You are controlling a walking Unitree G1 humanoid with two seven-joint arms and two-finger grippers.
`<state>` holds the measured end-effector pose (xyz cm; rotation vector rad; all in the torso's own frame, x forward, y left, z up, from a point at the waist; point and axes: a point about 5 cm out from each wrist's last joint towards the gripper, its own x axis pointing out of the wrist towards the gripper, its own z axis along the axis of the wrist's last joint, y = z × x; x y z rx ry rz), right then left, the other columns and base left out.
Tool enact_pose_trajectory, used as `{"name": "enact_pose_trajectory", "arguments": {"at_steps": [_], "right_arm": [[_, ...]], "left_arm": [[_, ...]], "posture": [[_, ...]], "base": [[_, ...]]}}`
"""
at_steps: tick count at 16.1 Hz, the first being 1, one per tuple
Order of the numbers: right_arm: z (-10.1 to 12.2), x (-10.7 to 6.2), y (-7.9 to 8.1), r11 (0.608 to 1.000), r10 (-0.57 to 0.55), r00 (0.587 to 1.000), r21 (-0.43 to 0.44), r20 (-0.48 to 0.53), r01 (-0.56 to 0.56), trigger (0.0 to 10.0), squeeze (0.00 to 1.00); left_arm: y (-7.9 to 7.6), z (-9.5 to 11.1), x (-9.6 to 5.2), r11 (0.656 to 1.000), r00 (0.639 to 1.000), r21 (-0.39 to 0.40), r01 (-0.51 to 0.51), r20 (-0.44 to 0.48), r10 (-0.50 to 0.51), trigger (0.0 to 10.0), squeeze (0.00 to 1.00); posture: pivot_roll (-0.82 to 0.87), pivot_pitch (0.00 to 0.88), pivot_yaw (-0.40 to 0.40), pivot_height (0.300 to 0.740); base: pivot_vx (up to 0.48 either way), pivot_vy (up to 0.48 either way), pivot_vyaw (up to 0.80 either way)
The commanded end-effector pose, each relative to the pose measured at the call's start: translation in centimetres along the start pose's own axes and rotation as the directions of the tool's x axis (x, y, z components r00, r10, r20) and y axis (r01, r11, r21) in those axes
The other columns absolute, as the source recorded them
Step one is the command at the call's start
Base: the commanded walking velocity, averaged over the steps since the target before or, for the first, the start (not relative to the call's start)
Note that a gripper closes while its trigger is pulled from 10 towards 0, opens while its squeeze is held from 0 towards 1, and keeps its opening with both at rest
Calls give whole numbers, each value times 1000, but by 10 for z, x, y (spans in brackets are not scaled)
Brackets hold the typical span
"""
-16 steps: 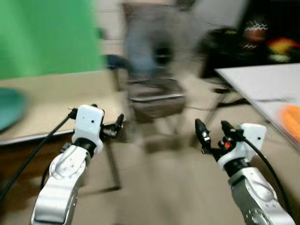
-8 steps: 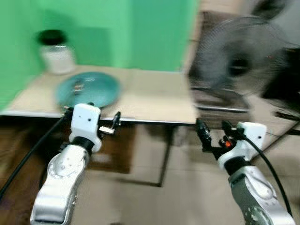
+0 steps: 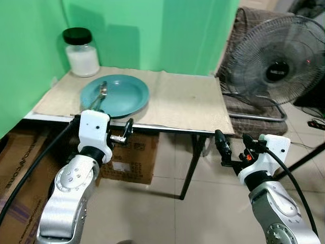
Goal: Setting the table
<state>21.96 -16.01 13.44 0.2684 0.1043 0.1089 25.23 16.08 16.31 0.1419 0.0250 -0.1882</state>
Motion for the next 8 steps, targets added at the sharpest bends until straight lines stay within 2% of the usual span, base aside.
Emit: {"name": "enact_pose_trajectory", "arguments": {"at_steps": [1,3,8], "right_arm": [[0,1,0,1000,5,1000,-27,-12,-5,10000,0],[-1,1,-1,1000,-3,1000,-31,-20,2,10000,0],[-3,4,-2,998,5,999,-57,-40,-7,10000,0]], "left_arm": [[-3,1,2,1000,1000,-12,20,2,-20,10000,0],[-3,2,2,1000,1000,-14,28,4,-28,10000,0],[-3,2,1,999,999,-17,36,4,-36,10000,0]], "posture": [[67,0,-39,740],[67,0,-39,740],[77,0,-47,740]], "base": [[0,0,0],[0,0,0],[283,0,800]]}}
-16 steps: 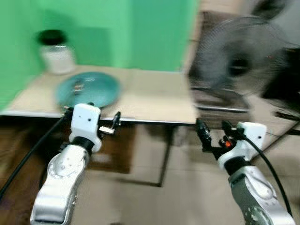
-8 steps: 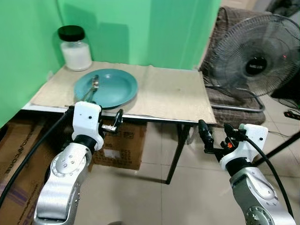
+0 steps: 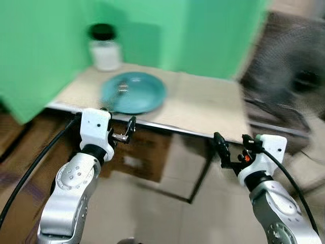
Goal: Setting the table
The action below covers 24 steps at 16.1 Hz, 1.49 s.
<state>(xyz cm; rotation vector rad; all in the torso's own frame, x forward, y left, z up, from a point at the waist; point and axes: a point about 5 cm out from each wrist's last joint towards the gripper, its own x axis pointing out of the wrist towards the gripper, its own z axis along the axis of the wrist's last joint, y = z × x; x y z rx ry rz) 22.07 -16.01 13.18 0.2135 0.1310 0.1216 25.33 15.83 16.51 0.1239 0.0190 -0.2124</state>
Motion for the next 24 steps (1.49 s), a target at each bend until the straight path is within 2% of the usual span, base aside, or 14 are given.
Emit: {"name": "enact_pose_trajectory", "arguments": {"at_steps": [1,3,9,24], "right_arm": [[0,3,-1,1000,0,1000,-2,-7,0,10000,0],[1,3,-3,999,-18,1000,46,8,17,10000,0],[-1,6,-1,1000,16,1000,20,-11,-16,10000,0],[-1,6,0,998,19,1000,67,-7,-19,10000,0]], "left_arm": [[0,0,-1,1000,1000,1,11,-6,-11,10000,0],[1,0,-1,1000,1000,4,11,-7,-11,10000,0],[2,0,-3,1000,1000,4,14,-9,-14,10000,0],[-2,-3,2,994,994,26,109,-24,-108,10000,0]], "posture": [[77,0,-47,740],[78,0,-48,740],[89,0,-61,740],[84,0,-56,740]], "base": [[296,0,800],[296,0,0],[321,0,0],[329,0,0]]}}
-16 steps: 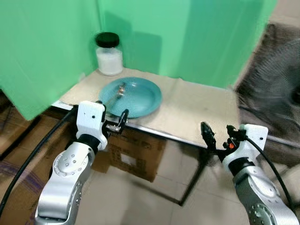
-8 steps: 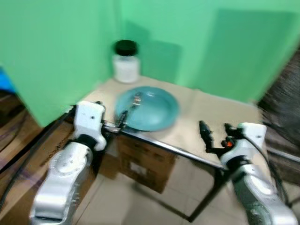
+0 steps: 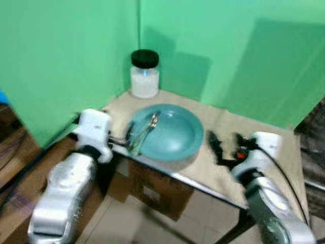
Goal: Setting the table
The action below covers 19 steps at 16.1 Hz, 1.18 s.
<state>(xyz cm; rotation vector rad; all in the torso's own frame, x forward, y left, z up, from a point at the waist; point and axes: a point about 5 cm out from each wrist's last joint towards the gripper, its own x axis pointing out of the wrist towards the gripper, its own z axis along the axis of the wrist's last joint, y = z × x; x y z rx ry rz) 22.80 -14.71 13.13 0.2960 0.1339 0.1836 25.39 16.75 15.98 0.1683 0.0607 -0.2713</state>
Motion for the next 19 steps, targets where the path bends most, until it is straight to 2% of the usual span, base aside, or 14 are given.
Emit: {"name": "enact_pose_trajectory", "arguments": {"at_steps": [1,4,8,12,13,16,19], "right_arm": [[2,-2,-11,999,-47,999,7,-12,47,10000,0],[0,2,-11,995,-63,996,74,-57,67,10000,0],[1,22,-8,988,32,984,157,-177,-4,10000,0],[2,46,-12,980,92,958,193,-272,-40,10000,0],[2,54,-14,967,117,952,251,-281,-45,10000,1000],[-1,71,-23,943,119,935,332,-334,-1,10000,1000],[-4,89,-28,915,126,917,401,-379,40,10000,1000]], "left_arm": [[-10,5,5,998,998,-9,55,24,-55,10000,0],[-11,5,6,998,997,-5,67,24,-67,10000,0],[-1,-1,11,997,998,42,69,-2,-69,10000,0],[11,-11,11,986,988,78,147,-64,-142,10000,0],[16,-16,10,983,983,88,164,-93,-156,10000,0],[32,-25,9,982,974,64,176,-156,-164,10000,0],[41,-29,9,981,970,66,184,-174,-170,10000,0]], "posture": [[82,0,-53,740],[78,0,-52,740],[68,0,-50,740],[64,0,-59,740],[61,0,-60,740],[55,0,-60,740],[47,0,-60,740]], "base": [[326,0,0],[324,0,0],[0,0,0],[0,0,0],[0,0,0],[0,0,0],[0,0,0]]}}
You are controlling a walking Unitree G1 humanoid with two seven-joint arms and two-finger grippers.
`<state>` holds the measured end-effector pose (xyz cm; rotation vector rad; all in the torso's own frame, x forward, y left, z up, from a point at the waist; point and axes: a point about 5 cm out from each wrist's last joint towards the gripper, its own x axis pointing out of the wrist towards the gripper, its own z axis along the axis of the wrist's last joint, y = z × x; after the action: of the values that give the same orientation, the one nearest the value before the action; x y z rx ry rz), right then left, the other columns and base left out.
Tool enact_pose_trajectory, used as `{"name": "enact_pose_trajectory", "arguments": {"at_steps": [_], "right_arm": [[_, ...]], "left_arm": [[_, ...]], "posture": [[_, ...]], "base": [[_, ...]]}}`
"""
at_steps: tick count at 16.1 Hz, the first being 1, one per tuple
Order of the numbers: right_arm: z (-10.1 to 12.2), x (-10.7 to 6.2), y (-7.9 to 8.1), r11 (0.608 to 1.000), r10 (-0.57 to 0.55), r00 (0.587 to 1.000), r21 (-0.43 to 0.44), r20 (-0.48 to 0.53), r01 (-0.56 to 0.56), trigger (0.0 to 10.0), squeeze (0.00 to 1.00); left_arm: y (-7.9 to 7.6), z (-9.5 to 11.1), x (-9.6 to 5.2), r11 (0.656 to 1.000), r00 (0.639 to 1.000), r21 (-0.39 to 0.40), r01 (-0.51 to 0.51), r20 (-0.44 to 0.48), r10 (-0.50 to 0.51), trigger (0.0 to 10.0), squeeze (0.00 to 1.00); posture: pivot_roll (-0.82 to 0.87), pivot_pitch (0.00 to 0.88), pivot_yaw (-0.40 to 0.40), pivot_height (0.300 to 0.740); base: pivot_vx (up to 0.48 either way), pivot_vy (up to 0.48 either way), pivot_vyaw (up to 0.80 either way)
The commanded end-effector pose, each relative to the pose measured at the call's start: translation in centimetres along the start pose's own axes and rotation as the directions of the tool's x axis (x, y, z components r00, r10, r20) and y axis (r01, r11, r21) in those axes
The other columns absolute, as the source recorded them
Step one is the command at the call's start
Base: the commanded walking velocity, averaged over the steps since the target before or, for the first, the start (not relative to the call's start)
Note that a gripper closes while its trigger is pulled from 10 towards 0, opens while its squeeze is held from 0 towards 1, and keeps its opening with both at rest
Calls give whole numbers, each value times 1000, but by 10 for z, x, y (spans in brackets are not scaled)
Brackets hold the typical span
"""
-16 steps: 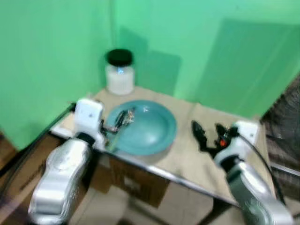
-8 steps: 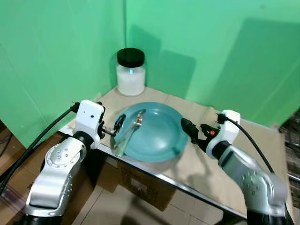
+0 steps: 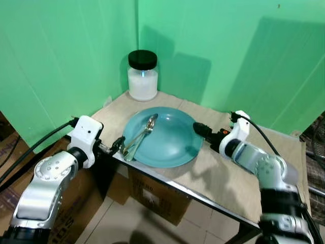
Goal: Setting the table
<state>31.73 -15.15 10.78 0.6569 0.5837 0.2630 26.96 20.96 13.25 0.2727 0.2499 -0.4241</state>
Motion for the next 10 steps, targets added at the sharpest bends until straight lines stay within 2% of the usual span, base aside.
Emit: {"name": "enact_pose_trajectory", "arguments": {"at_steps": [1,3,4,8,9,10], "right_arm": [[4,1,-1,1000,6,1000,22,3,-6,10000,1000],[5,10,2,1000,10,999,24,-32,-10,10000,1000],[3,14,4,1000,15,997,18,-70,-14,10000,0],[-3,17,8,995,75,989,76,-125,-65,10000,0],[-3,17,8,993,82,988,92,-133,-70,6941,0],[-3,17,8,990,97,986,119,-135,-81,4471,0]], "left_arm": [[2,4,2,1000,1000,-3,13,19,-13,10000,0],[0,2,2,999,999,-12,49,11,-49,10000,0],[-2,0,1,997,998,-29,69,10,-69,10000,0],[-4,-7,-1,995,996,-57,85,-15,-86,10000,0],[-4,-8,-1,994,996,-67,83,-21,-84,10000,0],[-4,-9,-1,994,996,-72,81,-25,-83,10000,0]], "posture": [[47,0,-60,740],[48,0,-62,740],[49,0,-64,740],[53,0,-67,740],[53,0,-66,740],[53,0,-66,740]], "base": [[0,0,0],[0,0,0],[0,0,0],[0,0,0],[0,0,0],[0,0,0]]}}
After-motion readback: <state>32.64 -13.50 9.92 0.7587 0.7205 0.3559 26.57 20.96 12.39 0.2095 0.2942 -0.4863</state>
